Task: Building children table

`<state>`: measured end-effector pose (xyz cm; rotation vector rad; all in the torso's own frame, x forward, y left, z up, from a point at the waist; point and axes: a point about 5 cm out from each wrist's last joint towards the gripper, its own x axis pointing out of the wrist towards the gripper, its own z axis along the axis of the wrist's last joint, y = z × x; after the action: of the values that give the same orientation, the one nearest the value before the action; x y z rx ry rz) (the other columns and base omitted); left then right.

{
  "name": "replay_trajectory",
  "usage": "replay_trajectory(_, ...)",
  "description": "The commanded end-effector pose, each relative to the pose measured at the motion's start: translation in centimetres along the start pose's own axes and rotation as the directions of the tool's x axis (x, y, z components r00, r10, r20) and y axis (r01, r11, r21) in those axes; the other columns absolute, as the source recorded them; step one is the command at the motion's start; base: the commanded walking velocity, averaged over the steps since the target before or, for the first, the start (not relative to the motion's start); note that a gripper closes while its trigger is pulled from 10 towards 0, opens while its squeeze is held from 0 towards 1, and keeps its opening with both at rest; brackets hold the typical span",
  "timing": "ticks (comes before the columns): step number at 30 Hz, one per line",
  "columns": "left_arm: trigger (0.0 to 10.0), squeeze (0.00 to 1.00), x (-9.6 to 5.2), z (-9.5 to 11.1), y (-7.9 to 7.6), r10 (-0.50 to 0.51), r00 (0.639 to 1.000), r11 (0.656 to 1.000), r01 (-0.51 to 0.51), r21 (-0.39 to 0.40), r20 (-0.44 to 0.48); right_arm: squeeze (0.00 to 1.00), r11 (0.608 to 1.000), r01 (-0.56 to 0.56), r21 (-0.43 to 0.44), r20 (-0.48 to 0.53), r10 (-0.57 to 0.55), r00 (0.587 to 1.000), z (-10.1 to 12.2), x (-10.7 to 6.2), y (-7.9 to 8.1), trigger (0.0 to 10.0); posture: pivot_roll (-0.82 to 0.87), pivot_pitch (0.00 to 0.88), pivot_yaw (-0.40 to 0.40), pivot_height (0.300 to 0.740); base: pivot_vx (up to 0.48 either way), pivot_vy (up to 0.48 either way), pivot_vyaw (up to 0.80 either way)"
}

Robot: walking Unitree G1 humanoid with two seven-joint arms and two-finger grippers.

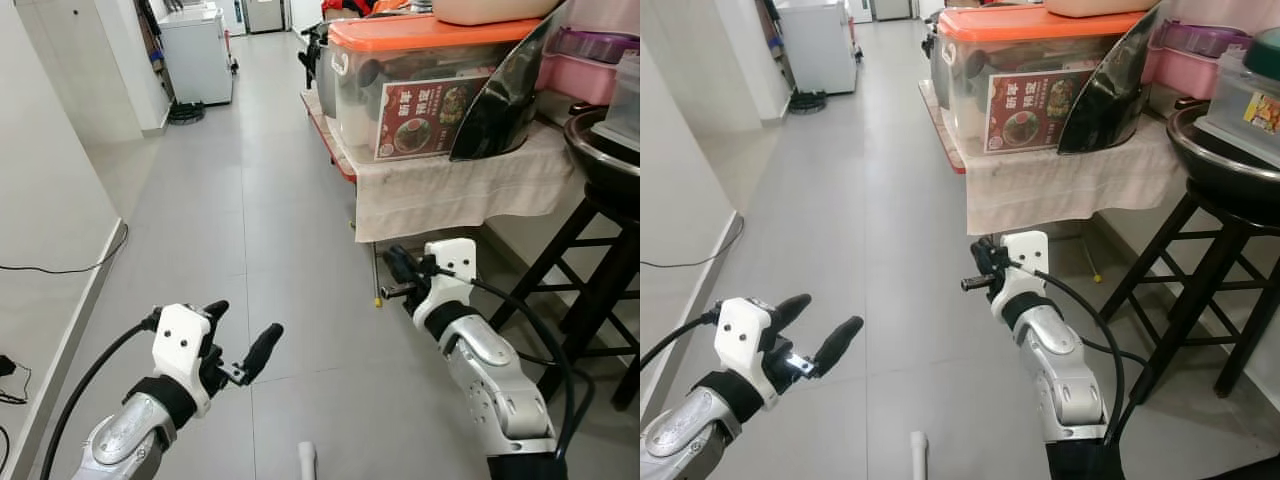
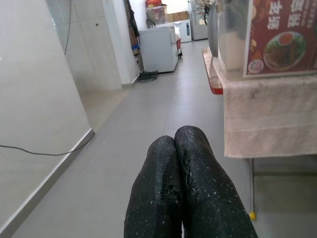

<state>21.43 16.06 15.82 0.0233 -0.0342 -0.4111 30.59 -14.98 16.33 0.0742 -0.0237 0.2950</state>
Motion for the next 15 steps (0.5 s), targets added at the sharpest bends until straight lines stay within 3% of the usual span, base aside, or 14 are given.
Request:
replay_trajectory(1,10.0,0.0,-0.3,0.2,0.4,0.034,0.999,0.999,-0.033,0.024,-0.022,0.0,1.0,0.007,0.027,-0.019,-0.006,1.0,-0.1,0.3,0.0,10.0,0.0,0.0,0.046,0.74,0.0,0.0,0.0)
replay_trajectory(4,10.0,0.0,-0.4,0.3,0.6,0.064,0.997,0.997,-0.062,0.04,-0.035,0.0,0.999,0.02,0.026,-0.026,-0.02,0.999,-0.1,0.3,-0.3,10.0,0.0,0.0,0.047,0.74,0.0,0.0,0.0)
replay_trajectory(10,10.0,0.0,-0.8,0.1,2.1,0.238,0.969,0.967,-0.23,0.107,-0.067,0.0,0.998,0.058,-0.017,-0.076,-0.059,0.995,-0.2,0.3,-1.5,10.0,0.01,0.0,0.046,0.74,0.0,0.0,0.0)
replay_trajectory(12,10.0,0.0,-1.0,0.1,2.7,0.329,0.942,0.938,-0.319,0.138,-0.062,0.0,0.997,0.066,-0.036,-0.107,-0.069,0.992,-0.4,0.1,-1.9,10.0,0.01,0.0,0.041,0.74,0.0,0.0,0.0)
replay_trajectory(15,10.0,0.0,-1.2,0.1,2.9,0.378,0.923,0.916,-0.363,0.169,-0.067,0.0,0.997,0.067,-0.037,-0.125,-0.072,0.99,-0.6,0.0,-2.0,10.0,0.01,0.0,0.038,0.74,0.0,0.0,0.0)
